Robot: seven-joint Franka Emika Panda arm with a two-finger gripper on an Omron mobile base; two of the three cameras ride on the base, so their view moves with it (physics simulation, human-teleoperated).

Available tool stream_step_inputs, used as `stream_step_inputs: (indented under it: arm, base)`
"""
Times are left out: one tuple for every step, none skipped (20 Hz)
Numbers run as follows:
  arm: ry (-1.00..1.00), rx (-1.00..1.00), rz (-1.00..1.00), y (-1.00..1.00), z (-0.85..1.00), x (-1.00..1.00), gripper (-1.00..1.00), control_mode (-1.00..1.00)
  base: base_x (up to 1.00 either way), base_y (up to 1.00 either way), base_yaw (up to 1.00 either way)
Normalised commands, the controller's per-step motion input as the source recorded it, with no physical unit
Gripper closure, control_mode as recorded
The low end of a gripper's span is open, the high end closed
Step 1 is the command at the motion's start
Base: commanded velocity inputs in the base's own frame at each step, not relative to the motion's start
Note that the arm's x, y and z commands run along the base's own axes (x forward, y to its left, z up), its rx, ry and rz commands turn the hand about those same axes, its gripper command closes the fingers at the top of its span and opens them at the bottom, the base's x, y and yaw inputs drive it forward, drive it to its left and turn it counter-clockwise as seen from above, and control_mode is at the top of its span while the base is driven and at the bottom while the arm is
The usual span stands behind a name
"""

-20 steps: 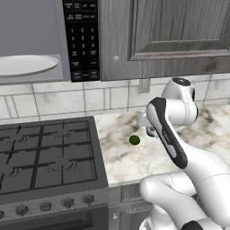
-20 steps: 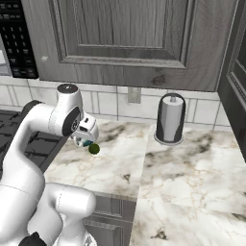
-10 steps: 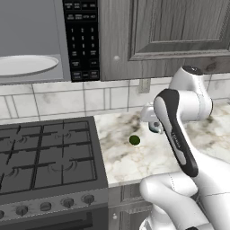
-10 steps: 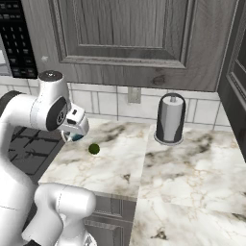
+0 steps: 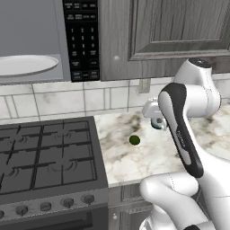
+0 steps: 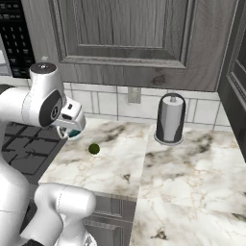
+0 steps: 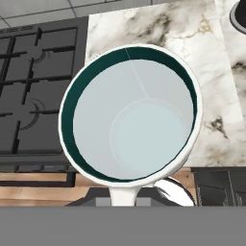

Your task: Pick the mug from the counter and place it inside the microwave. Then close the microwave.

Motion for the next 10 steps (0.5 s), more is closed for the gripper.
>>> stream_step_inputs:
  arm:
    - [0.00, 0.00, 0.00, 0.00, 0.00, 0.00, 1.00, -1.00]
    - [0.00, 0.00, 0.00, 0.00, 0.00, 0.00, 1.00, -1.00]
    - [0.00, 0.00, 0.00, 0.00, 0.00, 0.00, 1.00, -1.00]
    - [0.00, 0.00, 0.00, 0.00, 0.00, 0.00, 1.00, -1.00]
    - [0.00, 0.00, 0.00, 0.00, 0.00, 0.00, 1.00, -1.00]
    - [0.00, 0.00, 0.00, 0.00, 0.00, 0.00, 1.00, -1.00]
    - [0.00, 0.00, 0.00, 0.00, 0.00, 0.00, 1.00, -1.00]
    - [0.00, 0.00, 0.00, 0.00, 0.00, 0.00, 1.00, -1.00]
    - [0.00, 0.00, 0.00, 0.00, 0.00, 0.00, 1.00, -1.00]
    - [0.00, 0.00, 0.00, 0.00, 0.00, 0.00, 1.00, -1.00]
  base:
    - [0.00, 0.00, 0.00]
    - [0.00, 0.00, 0.00]
    - [0.00, 0.00, 0.00]
    - [0.00, 0.00, 0.00]
    - [0.00, 0.00, 0.00]
    - [0.00, 0.00, 0.00]
    - [0.00, 0.00, 0.00]
    - [0.00, 0.00, 0.00]
    - [0.00, 0.00, 0.00]
    - [0.00, 0.00, 0.00]
